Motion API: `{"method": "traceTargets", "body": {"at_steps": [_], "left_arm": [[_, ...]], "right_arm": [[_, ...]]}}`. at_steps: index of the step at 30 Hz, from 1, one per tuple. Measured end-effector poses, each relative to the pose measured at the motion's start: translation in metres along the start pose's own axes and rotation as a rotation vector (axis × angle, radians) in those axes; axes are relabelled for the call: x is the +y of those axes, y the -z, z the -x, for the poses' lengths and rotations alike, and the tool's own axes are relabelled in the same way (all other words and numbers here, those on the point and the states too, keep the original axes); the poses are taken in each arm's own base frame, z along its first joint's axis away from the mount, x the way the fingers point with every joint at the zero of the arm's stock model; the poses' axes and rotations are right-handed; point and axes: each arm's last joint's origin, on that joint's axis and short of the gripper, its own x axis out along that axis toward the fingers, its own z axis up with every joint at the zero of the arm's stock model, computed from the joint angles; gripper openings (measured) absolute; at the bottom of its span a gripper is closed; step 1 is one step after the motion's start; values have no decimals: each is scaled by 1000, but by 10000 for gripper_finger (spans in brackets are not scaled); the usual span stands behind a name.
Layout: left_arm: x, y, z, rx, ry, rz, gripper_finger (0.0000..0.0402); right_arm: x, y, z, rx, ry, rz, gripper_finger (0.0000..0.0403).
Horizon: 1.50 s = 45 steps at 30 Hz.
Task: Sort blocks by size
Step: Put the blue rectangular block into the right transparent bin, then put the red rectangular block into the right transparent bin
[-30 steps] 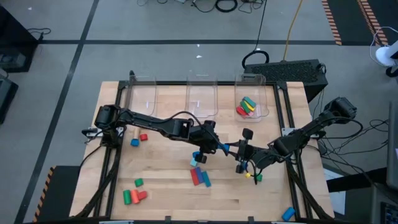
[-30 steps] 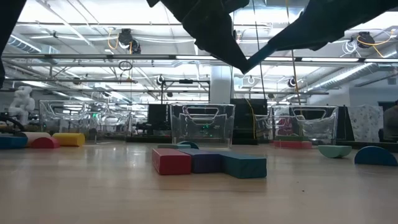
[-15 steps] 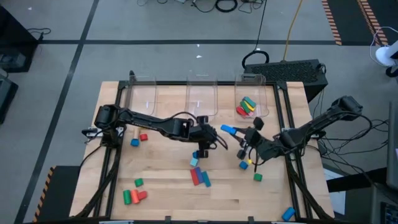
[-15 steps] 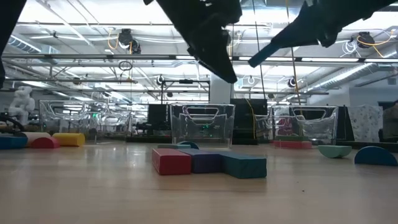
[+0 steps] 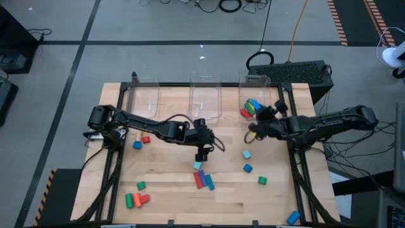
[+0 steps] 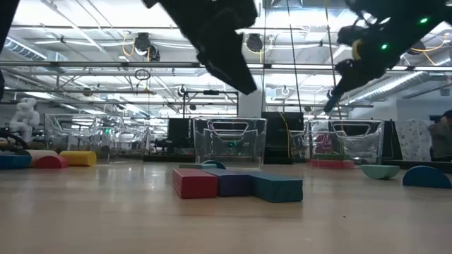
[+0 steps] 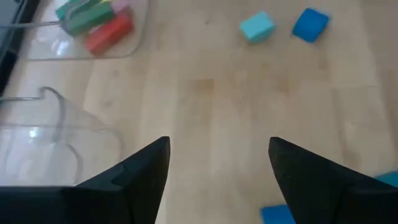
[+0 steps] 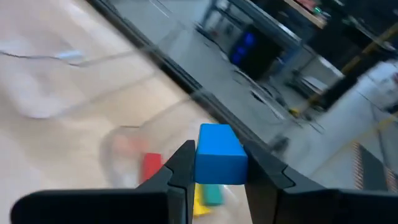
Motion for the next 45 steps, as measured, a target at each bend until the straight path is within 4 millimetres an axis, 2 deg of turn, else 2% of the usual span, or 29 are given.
{"method": "traceTargets", "body": {"at_steps": [7, 13, 18, 22, 28, 32, 38, 45], "left_arm": [[-2, 35, 3, -27, 5, 83, 274], [-8, 67, 1, 50, 12, 109, 274], [-21, 79, 1, 71, 33, 99, 274], [-32, 82, 2, 58, 55, 86, 274], [-48, 82, 7, 41, 89, 66, 274], [-55, 83, 9, 30, 102, -4, 274], [-66, 84, 13, 15, 127, -204, 273], [-83, 89, 10, -14, 219, -457, 273]], "right_arm": [[-19, -5, -37, 175, -72, -30, 84], [-35, -8, -62, 238, -154, -100, 90], [-50, -5, -75, 301, -192, -158, 102], [-55, -3, -81, 335, -252, -199, 136], [-56, -4, -82, 323, -246, -209, 200], [-55, -10, -83, 262, -256, -233, 224], [-49, -22, -70, 142, -330, -248, 223], [-39, -31, -39, 62, -614, -295, 220]]}}
